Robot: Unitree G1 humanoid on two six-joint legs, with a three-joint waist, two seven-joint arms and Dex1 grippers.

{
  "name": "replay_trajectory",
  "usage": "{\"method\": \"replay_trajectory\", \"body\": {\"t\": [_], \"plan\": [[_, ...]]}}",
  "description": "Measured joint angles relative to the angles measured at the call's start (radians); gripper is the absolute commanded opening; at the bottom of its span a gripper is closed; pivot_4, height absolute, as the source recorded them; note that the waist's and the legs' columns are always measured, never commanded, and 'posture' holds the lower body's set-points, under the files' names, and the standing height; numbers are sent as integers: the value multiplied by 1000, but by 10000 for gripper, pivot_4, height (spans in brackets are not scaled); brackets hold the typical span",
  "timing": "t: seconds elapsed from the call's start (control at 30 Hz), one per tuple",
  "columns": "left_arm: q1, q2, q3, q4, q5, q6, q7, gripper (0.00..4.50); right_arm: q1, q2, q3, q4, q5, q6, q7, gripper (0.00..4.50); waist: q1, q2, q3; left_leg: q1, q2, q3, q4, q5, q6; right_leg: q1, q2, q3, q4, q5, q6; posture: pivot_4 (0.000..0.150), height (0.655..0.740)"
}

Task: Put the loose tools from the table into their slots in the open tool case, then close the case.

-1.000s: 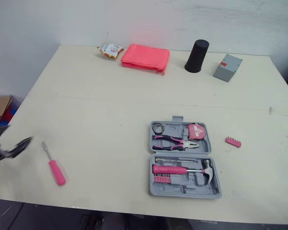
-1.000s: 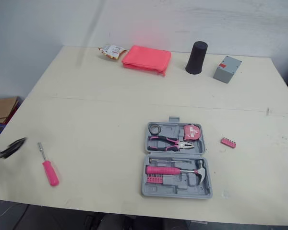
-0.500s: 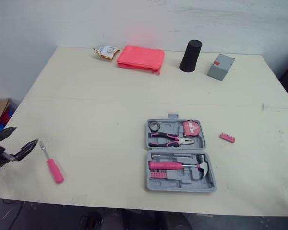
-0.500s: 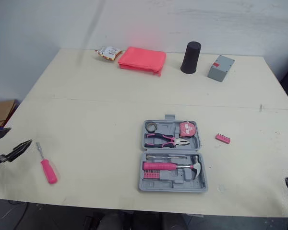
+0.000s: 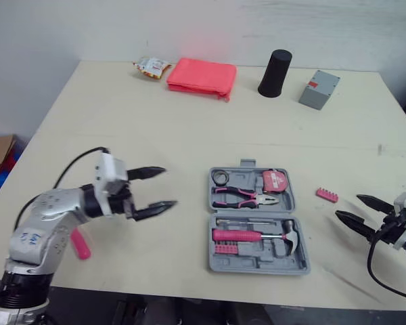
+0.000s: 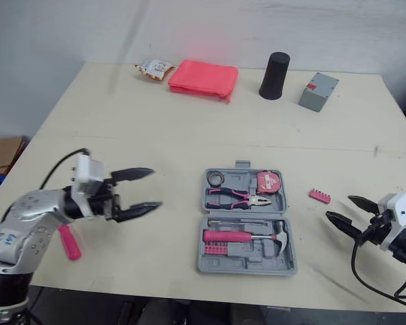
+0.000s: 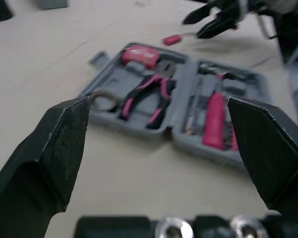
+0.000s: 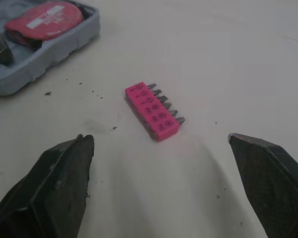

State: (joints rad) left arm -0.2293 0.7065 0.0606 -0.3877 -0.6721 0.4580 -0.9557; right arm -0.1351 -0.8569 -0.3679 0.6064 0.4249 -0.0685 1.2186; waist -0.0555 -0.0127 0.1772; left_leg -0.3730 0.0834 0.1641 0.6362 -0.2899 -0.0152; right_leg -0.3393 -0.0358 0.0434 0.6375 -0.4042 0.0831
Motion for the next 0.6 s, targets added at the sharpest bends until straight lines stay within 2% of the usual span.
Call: {"method": "replay_trajectory", "body": {"t": [0.13,0.3,0.6], "plan": [[-4,1,-36,-59,-28,55,-3,44241,-125,-24,53,164,-60,-45,66,45000,-9,0,3,3,5,3,7,0,-1,0,8,8,7,0,0,1500,7400],[-2,20,-37,-90,-41,108,-6,44241,-342,-31,118,398,-146,-94,100,45000,-30,-2,7,7,6,5,14,2,-1,1,9,12,16,1,0,1500,7400],[-3,60,-19,-164,-125,204,2,44241,-520,7,199,570,-243,-178,189,45000,-34,-3,8,7,7,5,14,2,-1,0,9,13,16,2,1,1500,7400]]}}
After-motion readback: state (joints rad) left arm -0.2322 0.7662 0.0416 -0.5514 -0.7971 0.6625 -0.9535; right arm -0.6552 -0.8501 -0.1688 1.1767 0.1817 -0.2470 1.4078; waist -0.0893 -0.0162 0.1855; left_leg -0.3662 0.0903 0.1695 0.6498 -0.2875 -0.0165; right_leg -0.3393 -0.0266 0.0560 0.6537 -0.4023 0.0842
